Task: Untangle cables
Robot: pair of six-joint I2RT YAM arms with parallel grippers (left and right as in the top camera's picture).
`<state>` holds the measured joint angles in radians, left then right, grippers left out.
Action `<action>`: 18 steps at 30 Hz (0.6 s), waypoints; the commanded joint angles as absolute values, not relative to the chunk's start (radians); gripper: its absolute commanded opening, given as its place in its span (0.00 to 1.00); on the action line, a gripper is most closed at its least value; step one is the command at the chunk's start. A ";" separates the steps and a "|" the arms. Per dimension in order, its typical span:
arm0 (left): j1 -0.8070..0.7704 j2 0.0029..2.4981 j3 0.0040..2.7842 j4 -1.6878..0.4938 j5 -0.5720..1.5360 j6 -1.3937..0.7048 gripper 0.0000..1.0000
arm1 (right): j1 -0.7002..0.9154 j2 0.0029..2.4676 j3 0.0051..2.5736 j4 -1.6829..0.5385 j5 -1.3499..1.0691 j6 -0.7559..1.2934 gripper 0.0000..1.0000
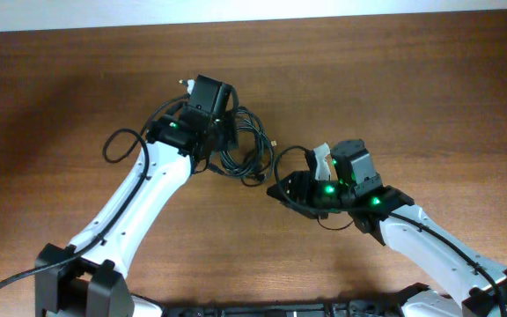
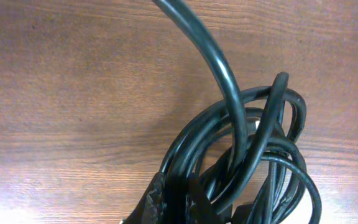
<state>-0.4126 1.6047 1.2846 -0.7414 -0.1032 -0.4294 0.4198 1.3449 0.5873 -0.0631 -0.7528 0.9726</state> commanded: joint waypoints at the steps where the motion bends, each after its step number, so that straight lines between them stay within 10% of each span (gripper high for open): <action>1: -0.378 1.592 1.291 -0.737 0.003 -0.265 0.00 | 0.425 1.337 0.588 -0.071 -0.709 0.886 0.63; 6: -0.374 1.590 1.291 -0.762 0.351 0.047 0.00 | 0.425 1.337 0.588 -0.053 -0.597 0.832 0.92; 18: -0.379 1.590 1.291 -0.830 0.533 0.186 0.00 | 0.425 1.337 0.588 0.184 -0.590 0.657 0.76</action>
<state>-0.3756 1.6047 1.2846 -0.8494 0.3958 0.1349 0.4198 1.3445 0.5861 0.1951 -0.6014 0.6872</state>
